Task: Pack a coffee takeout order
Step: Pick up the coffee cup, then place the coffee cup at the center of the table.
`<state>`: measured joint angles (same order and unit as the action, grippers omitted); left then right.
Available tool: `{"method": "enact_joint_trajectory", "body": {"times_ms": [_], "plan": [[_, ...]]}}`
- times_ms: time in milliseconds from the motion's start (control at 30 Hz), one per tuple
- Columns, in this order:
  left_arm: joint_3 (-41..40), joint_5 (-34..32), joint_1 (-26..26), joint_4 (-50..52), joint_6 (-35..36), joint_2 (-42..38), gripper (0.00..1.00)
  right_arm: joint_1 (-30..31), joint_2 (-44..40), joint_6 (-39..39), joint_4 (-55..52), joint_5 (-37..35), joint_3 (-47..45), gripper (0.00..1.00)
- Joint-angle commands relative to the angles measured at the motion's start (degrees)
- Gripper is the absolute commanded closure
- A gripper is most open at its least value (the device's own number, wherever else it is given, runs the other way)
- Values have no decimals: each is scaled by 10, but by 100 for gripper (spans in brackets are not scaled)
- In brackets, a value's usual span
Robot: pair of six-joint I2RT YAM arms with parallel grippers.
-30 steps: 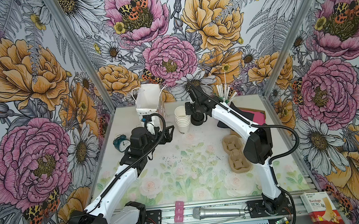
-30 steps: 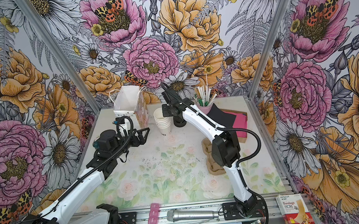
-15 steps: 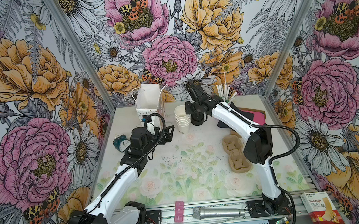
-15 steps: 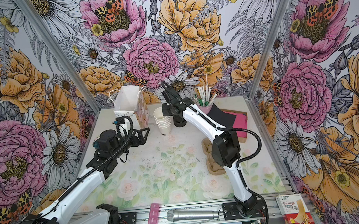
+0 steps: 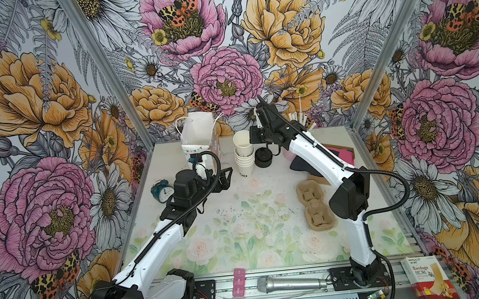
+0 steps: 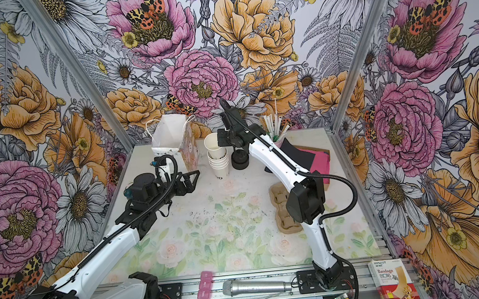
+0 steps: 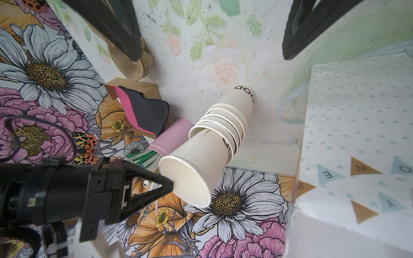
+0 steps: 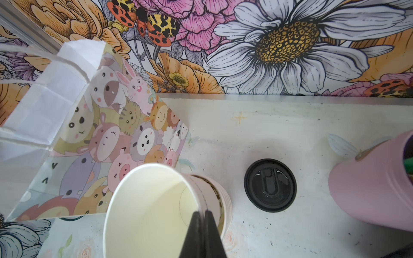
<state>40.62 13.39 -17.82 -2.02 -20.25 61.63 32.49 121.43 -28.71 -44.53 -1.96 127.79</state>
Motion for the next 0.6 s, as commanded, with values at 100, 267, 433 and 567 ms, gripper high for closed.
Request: {"method": "enact_joint_trajectory", "body": {"times_ms": [100,267,433,567], "plan": [[3,2,-5,-17,-5,0,1,-8,-63,0,7,8,23,100],[3,1,-5,-17,-5,-3,1,-9,-107,6,7,14,9,100],[4,6,-5,-17,-5,-4,1,-9,-164,4,7,42,-32,100],[5,10,-5,-13,-5,-10,1,-4,-218,0,7,65,-99,100]]}}
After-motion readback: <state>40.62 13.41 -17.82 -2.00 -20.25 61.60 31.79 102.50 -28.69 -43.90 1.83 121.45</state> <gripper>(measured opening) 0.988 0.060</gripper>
